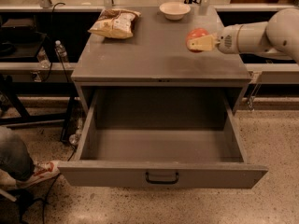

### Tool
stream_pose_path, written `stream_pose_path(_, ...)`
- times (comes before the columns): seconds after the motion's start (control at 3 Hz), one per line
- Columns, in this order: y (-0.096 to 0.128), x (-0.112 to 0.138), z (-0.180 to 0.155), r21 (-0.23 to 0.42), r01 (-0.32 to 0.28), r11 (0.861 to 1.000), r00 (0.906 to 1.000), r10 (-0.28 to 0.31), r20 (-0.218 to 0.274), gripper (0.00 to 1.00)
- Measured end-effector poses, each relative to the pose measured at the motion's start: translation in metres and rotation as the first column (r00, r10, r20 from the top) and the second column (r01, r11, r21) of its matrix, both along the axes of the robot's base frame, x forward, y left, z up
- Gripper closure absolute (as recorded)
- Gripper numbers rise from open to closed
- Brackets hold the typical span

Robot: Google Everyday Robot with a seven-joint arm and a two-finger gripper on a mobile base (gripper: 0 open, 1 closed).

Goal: Pick apple from top drawer and place on counter

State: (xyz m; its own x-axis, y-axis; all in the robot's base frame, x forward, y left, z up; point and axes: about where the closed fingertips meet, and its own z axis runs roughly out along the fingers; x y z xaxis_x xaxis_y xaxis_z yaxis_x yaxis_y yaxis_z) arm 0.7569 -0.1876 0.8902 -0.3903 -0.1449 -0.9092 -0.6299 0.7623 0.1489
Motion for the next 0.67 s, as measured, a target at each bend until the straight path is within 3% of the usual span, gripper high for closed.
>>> stream_pose_path(0.67,0.025,0.017,-0.021,-0.025,-0.039,0.999,0.9991,0.039,-0.015,0.95)
